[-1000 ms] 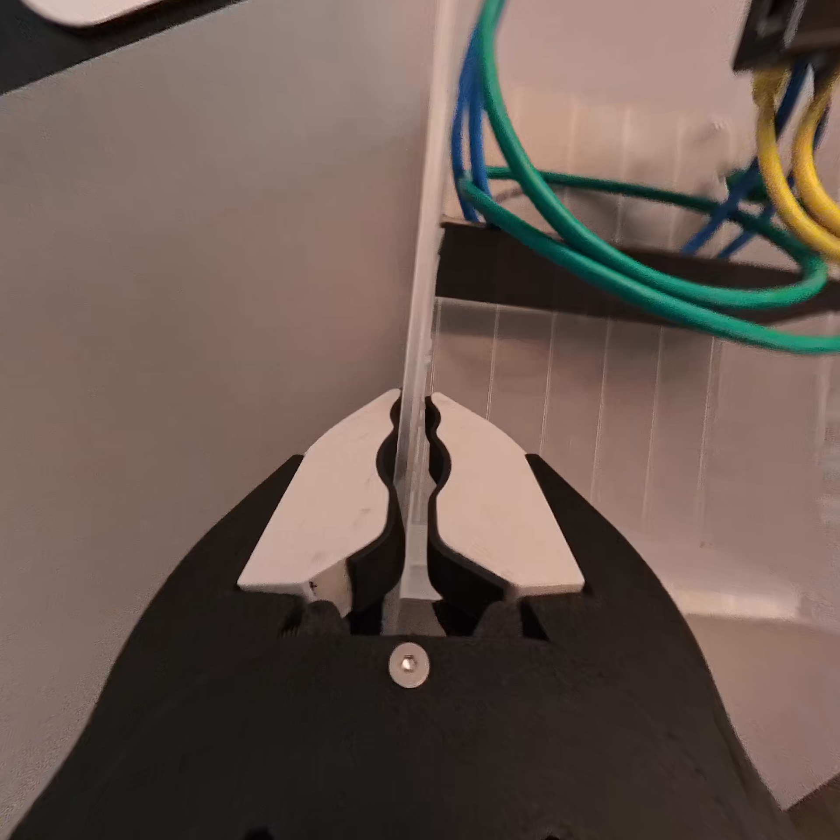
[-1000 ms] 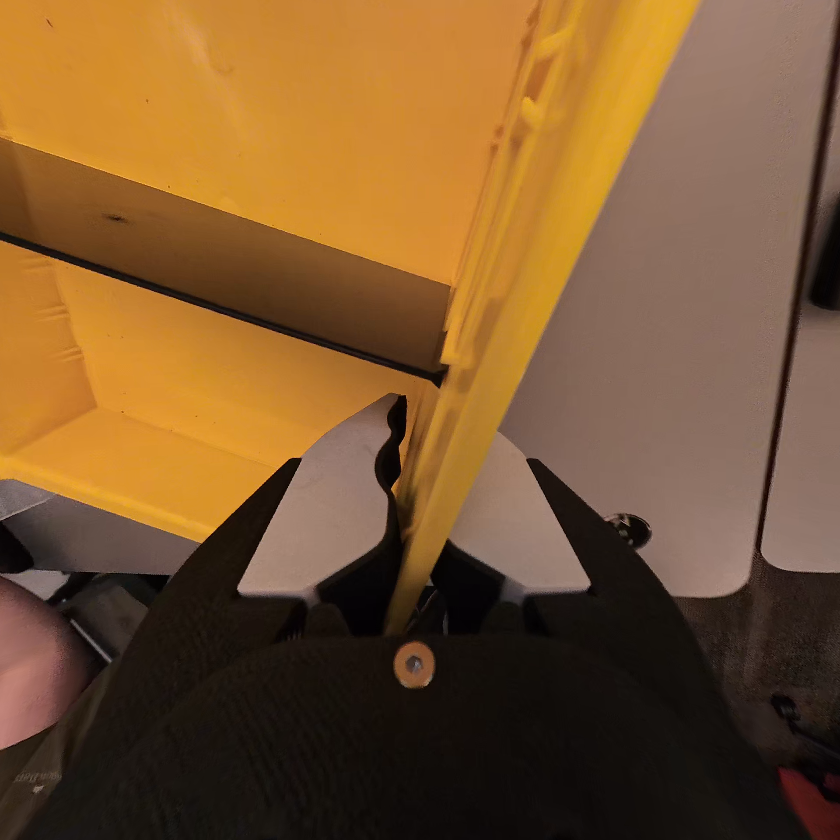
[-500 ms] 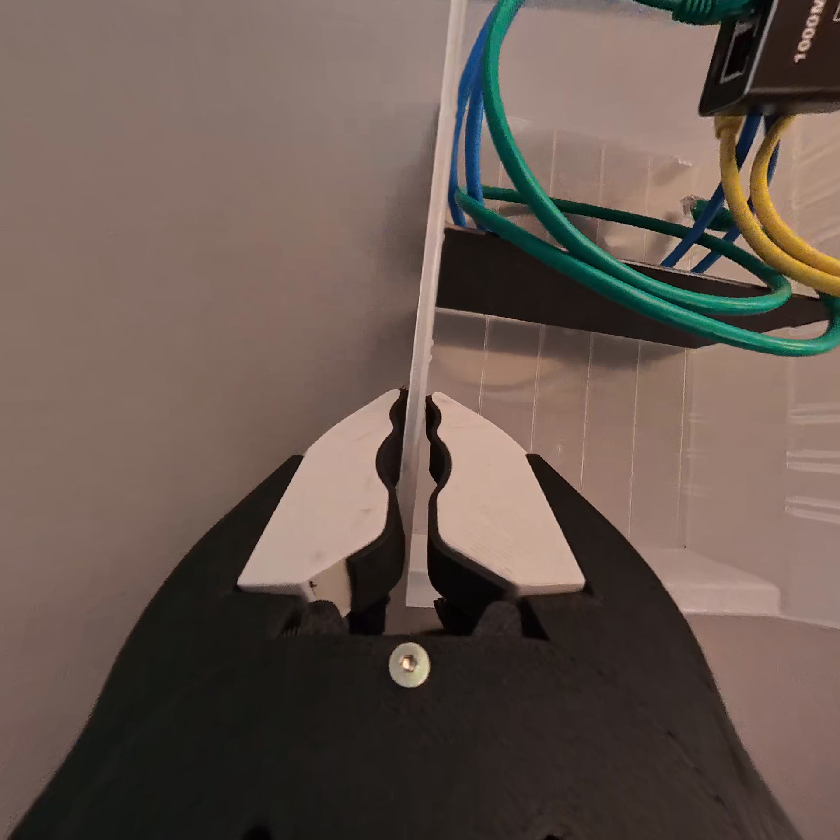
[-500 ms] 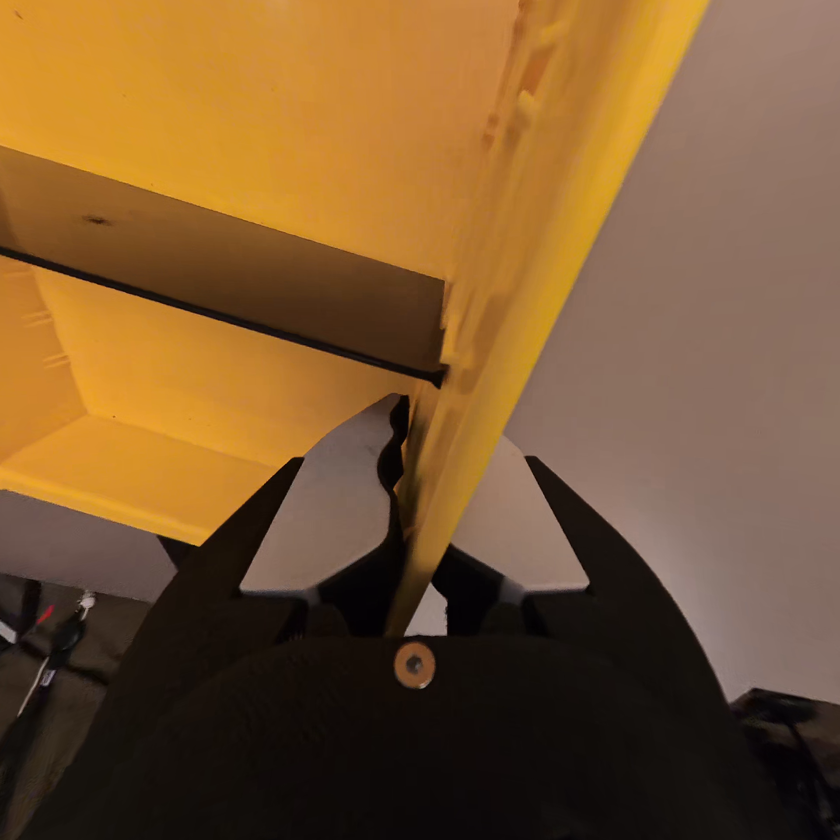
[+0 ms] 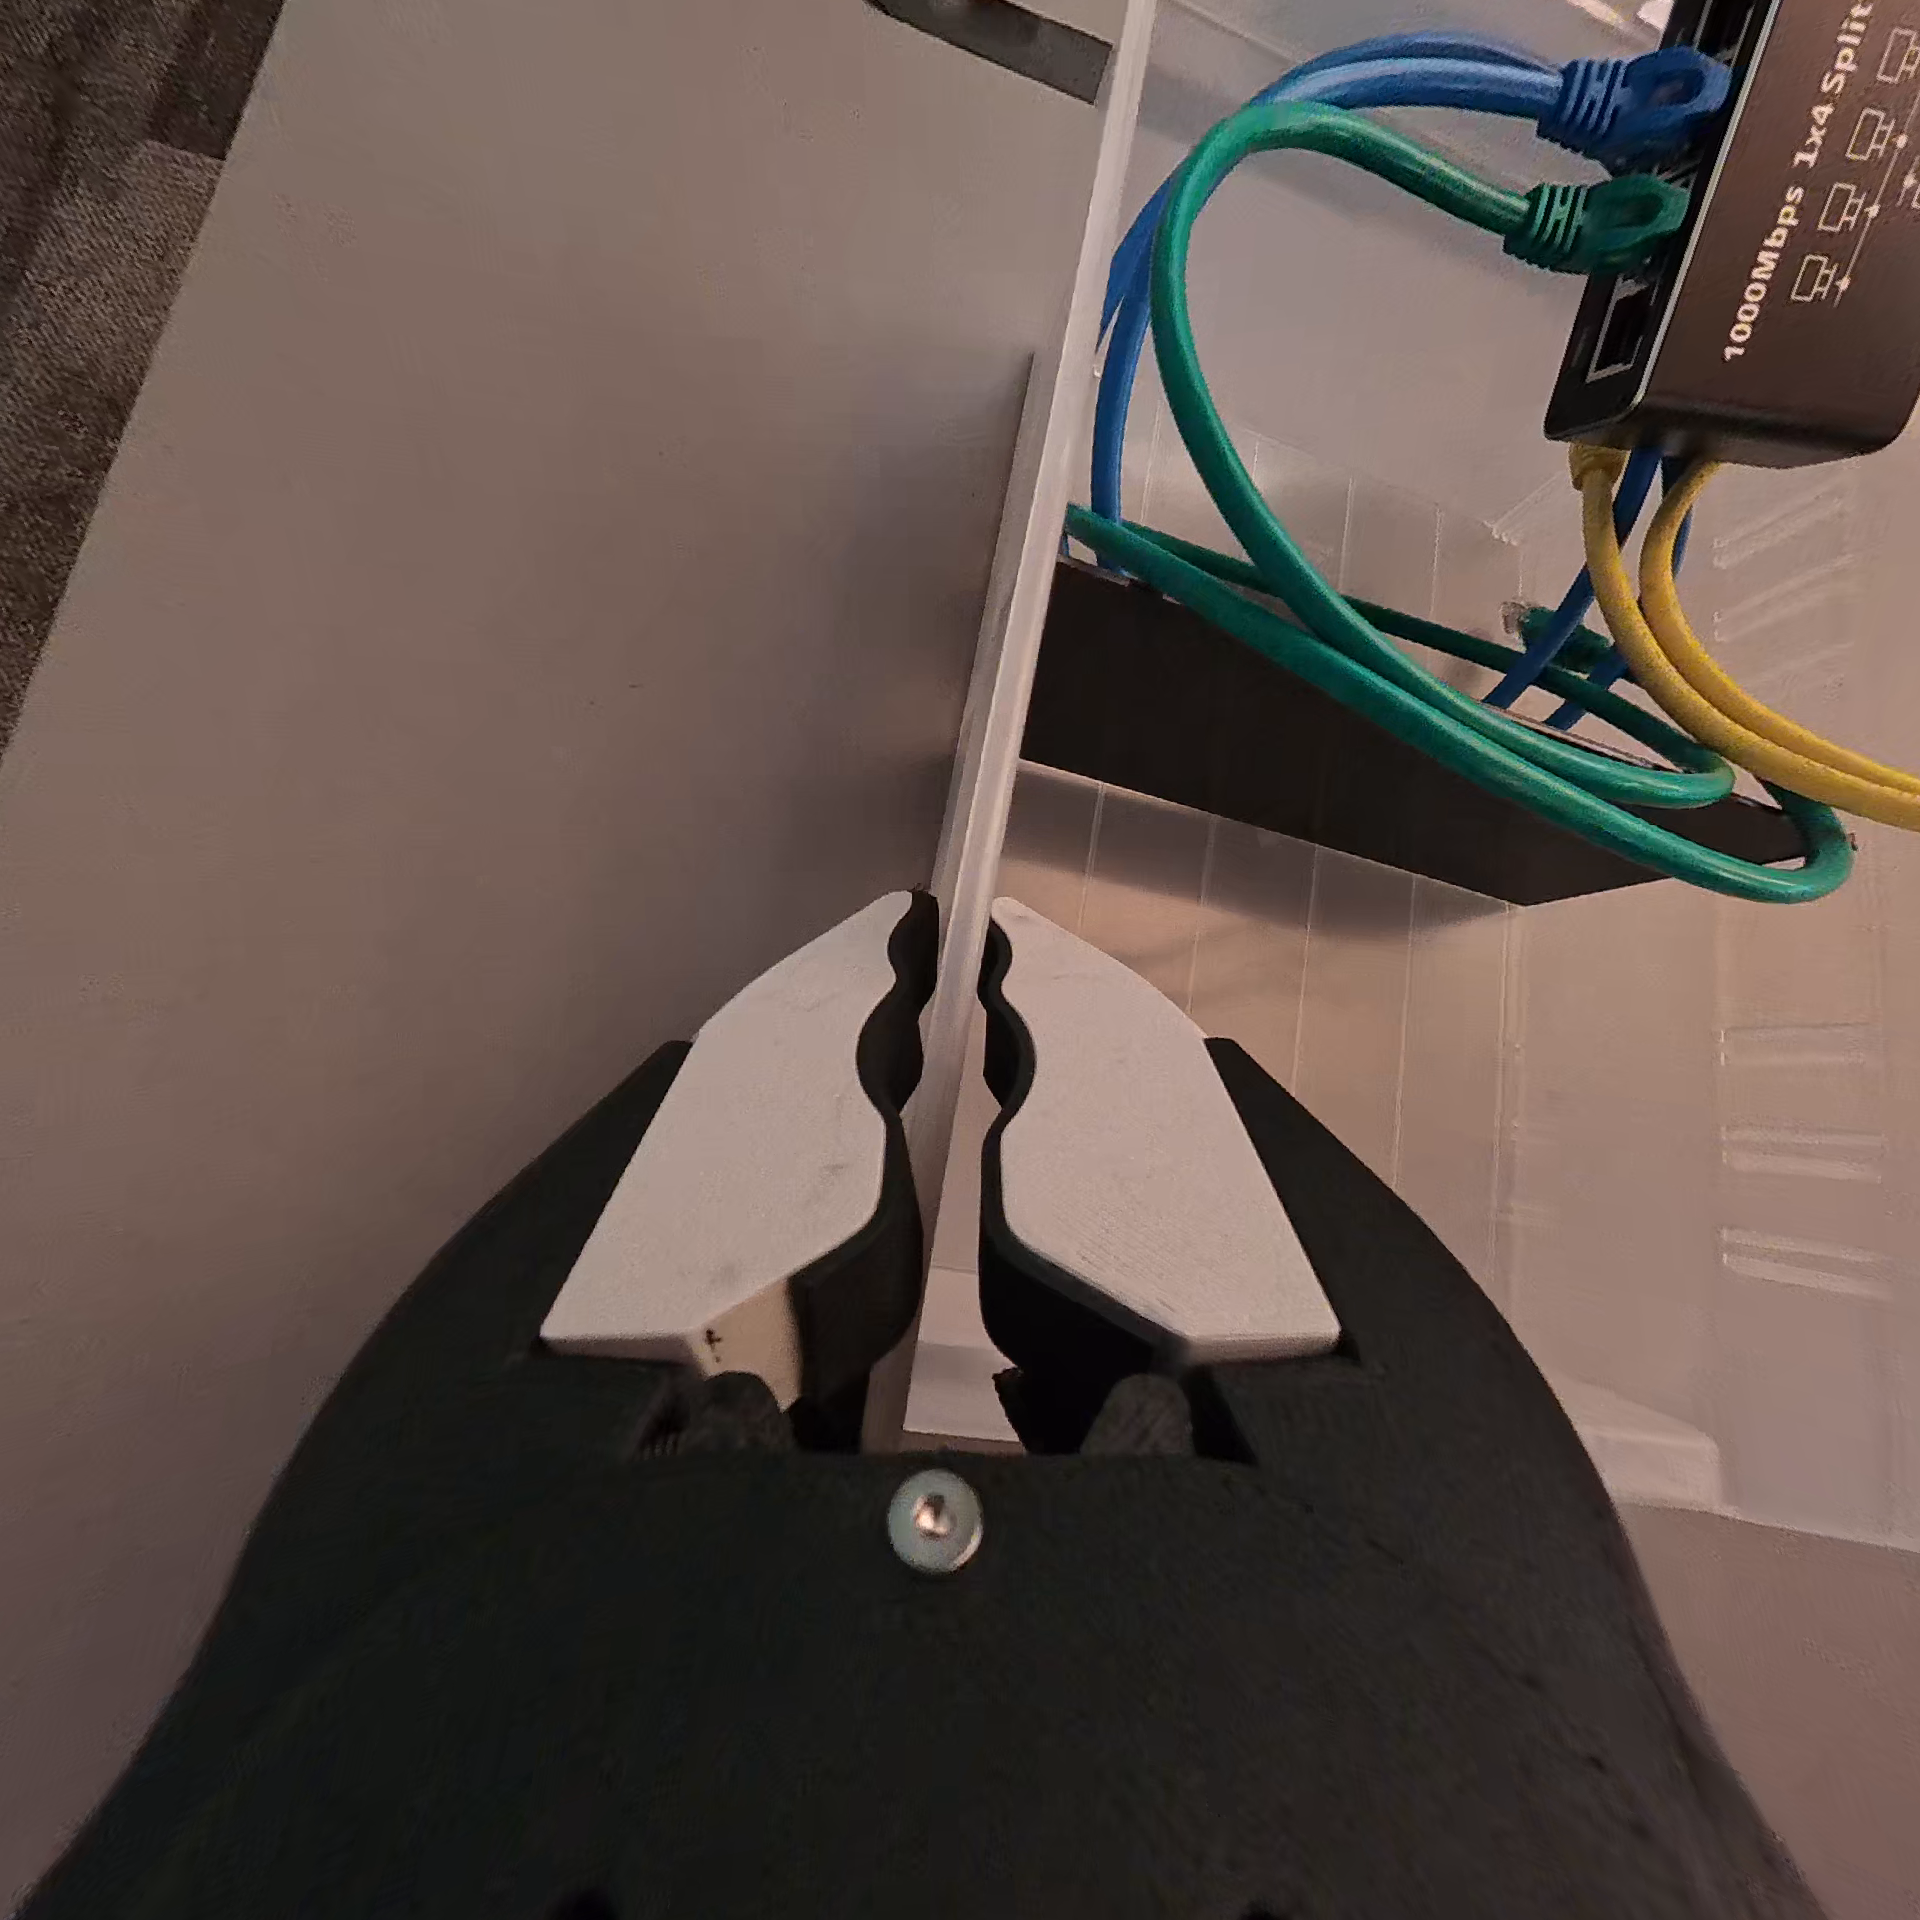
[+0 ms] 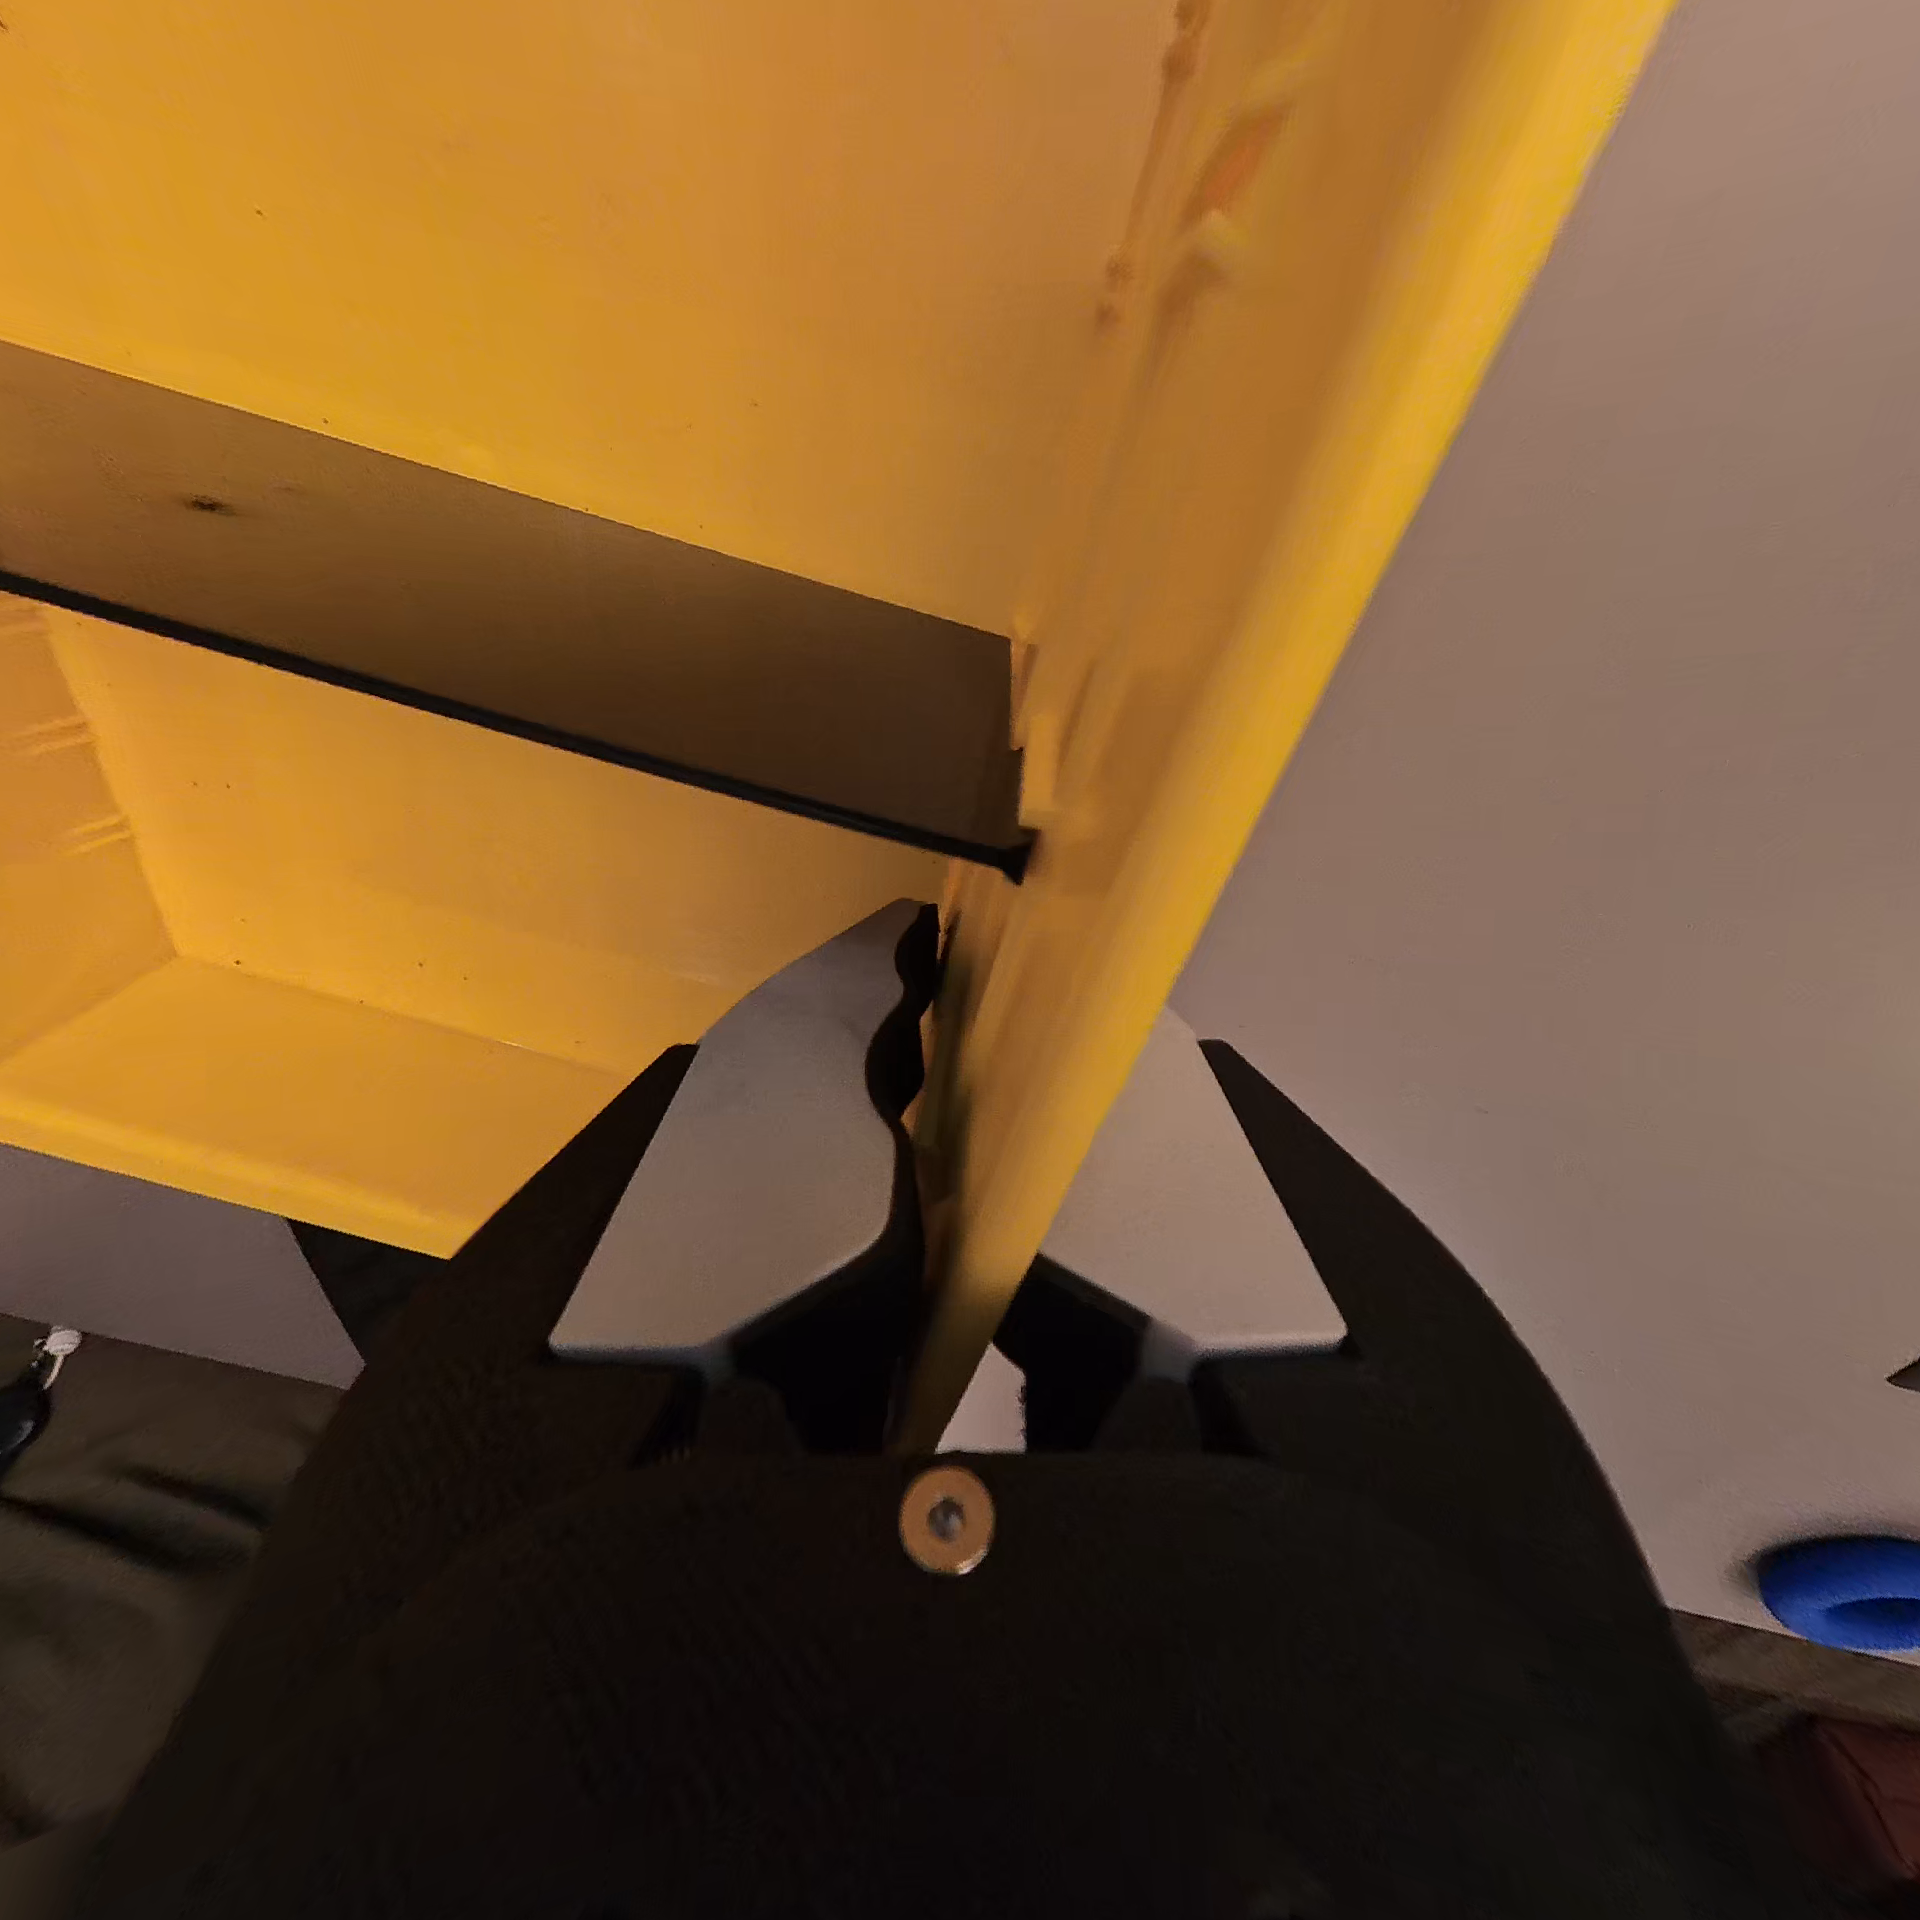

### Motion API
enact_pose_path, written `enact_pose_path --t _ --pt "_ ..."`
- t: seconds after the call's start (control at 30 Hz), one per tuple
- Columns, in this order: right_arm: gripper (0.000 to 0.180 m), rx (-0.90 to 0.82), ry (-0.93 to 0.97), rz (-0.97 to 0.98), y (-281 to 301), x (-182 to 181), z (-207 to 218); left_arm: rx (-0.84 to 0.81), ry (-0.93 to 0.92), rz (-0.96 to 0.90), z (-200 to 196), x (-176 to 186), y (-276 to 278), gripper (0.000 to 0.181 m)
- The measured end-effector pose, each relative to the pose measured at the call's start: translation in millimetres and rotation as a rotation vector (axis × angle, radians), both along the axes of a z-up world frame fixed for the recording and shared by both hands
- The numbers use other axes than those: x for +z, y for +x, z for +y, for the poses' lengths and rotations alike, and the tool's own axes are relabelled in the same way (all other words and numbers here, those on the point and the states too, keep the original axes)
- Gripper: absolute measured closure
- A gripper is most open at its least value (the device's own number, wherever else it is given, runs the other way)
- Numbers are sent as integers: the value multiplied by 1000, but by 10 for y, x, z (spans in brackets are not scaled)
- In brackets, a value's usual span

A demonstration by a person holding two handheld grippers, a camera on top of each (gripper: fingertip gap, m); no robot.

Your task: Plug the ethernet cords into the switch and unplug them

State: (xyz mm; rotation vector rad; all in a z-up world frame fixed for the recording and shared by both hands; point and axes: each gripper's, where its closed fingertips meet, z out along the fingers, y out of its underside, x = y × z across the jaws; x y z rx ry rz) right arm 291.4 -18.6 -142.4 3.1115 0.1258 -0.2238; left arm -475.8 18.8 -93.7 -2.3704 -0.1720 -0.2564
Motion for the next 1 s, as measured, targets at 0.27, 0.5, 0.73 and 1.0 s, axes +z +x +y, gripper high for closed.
enact_pose_path --t 0.27,0.5,0.73,1.0 --pt "173 17 11 6 -24 0 -23 29 38 -17 48 5 39 175" --pt "173 40 9 6 2 -1 -59 63 63 -14 35 16 -34 175" --pt "172 39 -1 -8 24 -1 -91 17 74 5 85 24 -117 175" --pt "172 13 -8 -10 17 3 -96 10 122 1 91 55 -137 169"
